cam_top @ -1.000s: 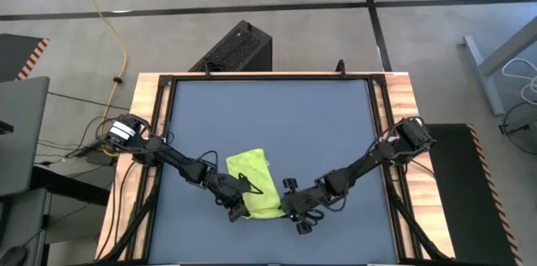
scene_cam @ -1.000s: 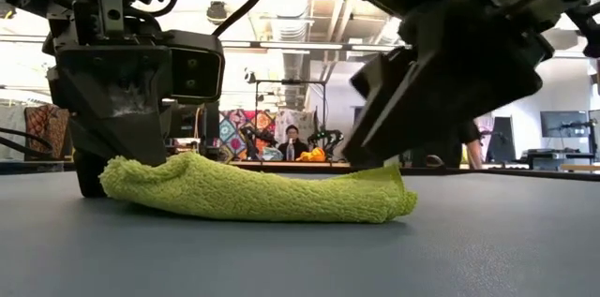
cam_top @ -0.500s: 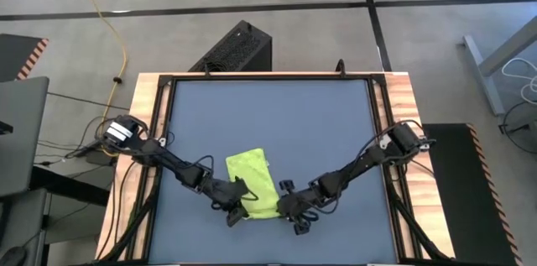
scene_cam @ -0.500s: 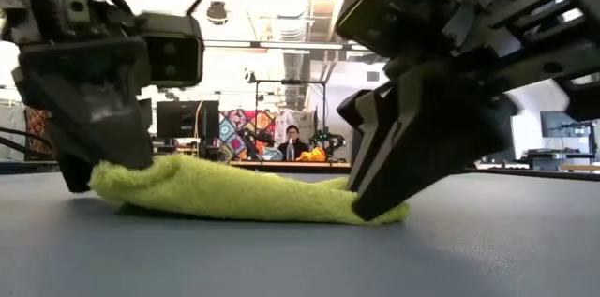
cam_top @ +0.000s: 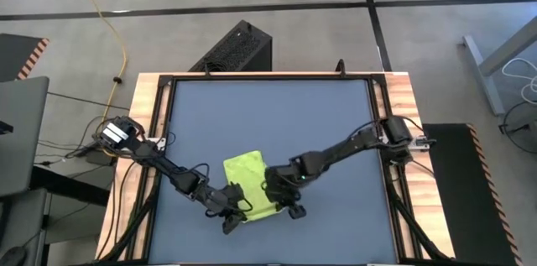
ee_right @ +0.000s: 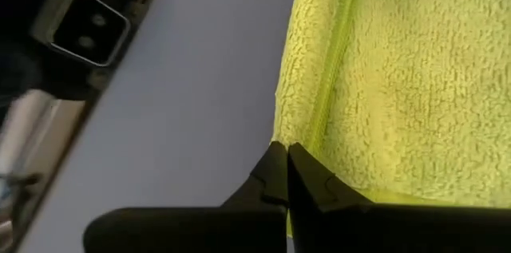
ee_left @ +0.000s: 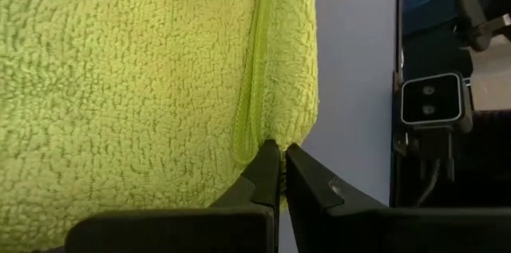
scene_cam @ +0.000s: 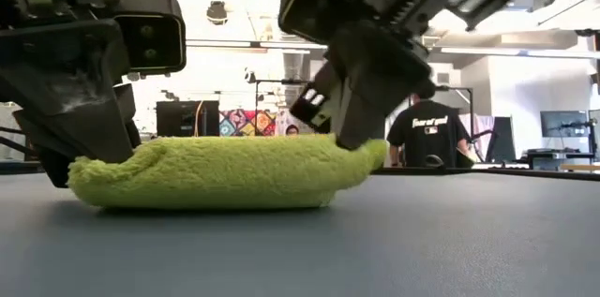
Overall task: Roll towel
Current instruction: Roll the green towel
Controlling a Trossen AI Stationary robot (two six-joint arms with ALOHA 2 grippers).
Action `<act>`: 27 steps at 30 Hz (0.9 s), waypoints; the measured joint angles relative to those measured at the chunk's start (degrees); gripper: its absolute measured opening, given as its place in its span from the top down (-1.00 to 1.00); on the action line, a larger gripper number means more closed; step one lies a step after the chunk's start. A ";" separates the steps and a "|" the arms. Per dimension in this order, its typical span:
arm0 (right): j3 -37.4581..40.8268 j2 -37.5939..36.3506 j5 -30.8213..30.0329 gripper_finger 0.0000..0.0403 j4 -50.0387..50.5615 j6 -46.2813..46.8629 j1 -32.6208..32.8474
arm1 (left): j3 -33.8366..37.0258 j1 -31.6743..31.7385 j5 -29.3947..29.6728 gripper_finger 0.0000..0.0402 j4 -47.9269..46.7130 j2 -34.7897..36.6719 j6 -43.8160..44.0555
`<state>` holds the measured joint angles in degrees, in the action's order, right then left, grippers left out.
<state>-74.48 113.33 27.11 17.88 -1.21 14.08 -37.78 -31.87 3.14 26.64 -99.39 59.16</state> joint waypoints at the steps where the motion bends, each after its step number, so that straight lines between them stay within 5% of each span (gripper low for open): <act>1: -1.45 0.94 1.79 0.94 1.33 -0.63 -0.67 | 0.00 -0.06 0.28 1.00 -0.04 0.00 -0.03; 12: -11.40 14.12 22.28 0.94 10.39 -0.89 -4.45 | -0.13 -0.45 -1.97 0.96 -0.25 0.07 1.52; 19: -11.59 14.24 19.75 0.94 9.94 5.24 -5.83 | -0.04 -2.12 -8.32 0.71 -3.07 0.11 1.48; 27: -11.58 14.24 12.06 0.94 9.92 13.10 -5.02 | -1.01 -4.32 8.20 0.68 -4.97 5.05 -10.15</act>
<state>-86.06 127.57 39.17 27.79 11.89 9.07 -38.79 -36.19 11.34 21.67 -94.35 49.00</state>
